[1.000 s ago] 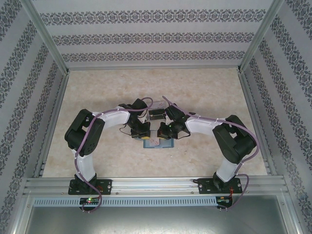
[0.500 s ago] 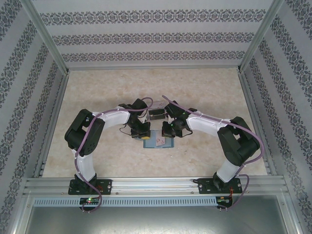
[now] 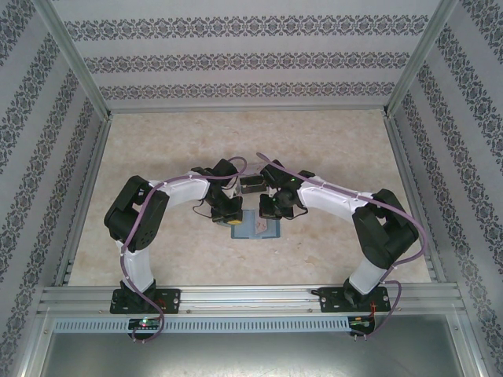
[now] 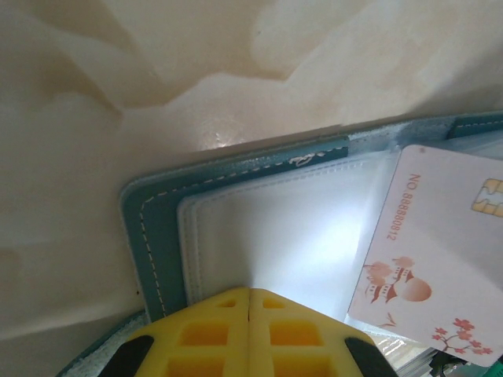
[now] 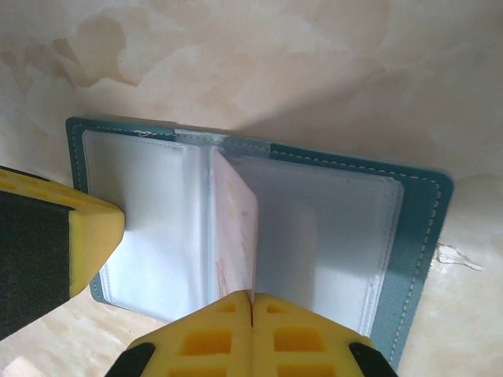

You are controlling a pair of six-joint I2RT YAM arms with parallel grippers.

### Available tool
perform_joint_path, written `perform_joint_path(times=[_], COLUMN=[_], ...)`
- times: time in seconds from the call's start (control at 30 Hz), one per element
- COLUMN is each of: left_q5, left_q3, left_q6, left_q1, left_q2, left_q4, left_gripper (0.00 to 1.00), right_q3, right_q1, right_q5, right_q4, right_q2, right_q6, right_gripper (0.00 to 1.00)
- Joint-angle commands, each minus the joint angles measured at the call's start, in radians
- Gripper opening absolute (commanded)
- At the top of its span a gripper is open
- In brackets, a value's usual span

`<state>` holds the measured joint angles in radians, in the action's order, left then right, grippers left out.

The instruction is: Take the credit cards out of the card holder

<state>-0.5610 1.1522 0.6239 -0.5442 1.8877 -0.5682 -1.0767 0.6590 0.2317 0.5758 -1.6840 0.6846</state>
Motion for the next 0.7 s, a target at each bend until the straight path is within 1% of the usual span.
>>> perform_joint_path(times=[0.0,0.13,0.33,0.53,0.67], left_q5=[0.046,0.047,0.046,0.046,0.046], left_q3=[-0.019,-0.019,-0.016,-0.015,-0.014], left_q6=[-0.02,-0.018,-0.017,-0.016,-0.015], left_q1=[-0.015,-0.014,-0.014,-0.014,-0.014], left_q2=[0.035,0.034,0.034,0.033,0.034], left_q4=[-0.053,-0.052,-0.052,-0.049,-0.048], left_gripper=[0.0,0.0,0.0,0.0,0.0], right_q3=[-0.032,-0.054,-0.054,-0.059,-0.048], right_q1=[0.016,0.029,0.043,0.05,0.049], right_q5=[-0.074,-0.077,-0.01,0.0,0.017], right_q4=[0.089,0.108,0.055,0.045,0.033], right_q2=[-0.014,-0.022,-0.061,-0.059,-0.042], right_q6=[-0.028,-0.032,-0.007,0.011,0.022], right_gripper=[0.01,0.01,0.02,0.15,0.17])
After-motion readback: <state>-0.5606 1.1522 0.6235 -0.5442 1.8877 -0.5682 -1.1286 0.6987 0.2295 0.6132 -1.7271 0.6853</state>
